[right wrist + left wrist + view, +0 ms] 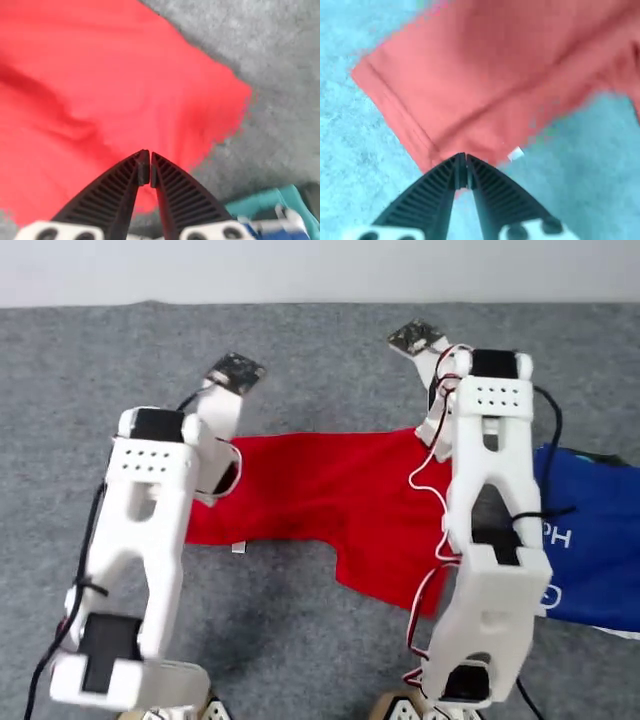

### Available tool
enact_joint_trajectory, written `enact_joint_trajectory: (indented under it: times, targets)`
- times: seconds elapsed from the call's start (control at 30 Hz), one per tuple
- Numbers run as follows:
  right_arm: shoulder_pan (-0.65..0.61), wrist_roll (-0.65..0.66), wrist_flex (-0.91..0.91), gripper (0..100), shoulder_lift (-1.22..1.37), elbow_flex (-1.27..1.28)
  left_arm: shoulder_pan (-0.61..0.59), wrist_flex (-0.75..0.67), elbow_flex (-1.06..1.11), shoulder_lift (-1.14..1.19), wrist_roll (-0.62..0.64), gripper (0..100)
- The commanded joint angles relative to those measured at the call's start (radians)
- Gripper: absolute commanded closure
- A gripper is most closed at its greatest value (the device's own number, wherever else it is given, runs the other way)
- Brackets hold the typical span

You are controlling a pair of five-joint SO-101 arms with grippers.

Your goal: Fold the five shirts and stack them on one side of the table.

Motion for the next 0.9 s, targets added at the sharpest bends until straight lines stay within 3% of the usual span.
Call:
enact_joint_trajectory:
  times: [0.0, 0.4, 0.87]
  targets:
    - [-0.002, -0.012, -0.058, 98.9, 0.054, -0.044, -0.051, -0.097, -0.056, 0.138, 0.020, 100]
    - [0.021, -0.011, -0.148, 98.9, 0.197, -0.049, -0.083, -0.061, -0.463, 0.620, -0.051, 100]
    - [0.061, -0.011, -0.266, 98.9, 0.200, -0.049, -0.083, 0.086, -1.141, 0.994, -0.051, 100]
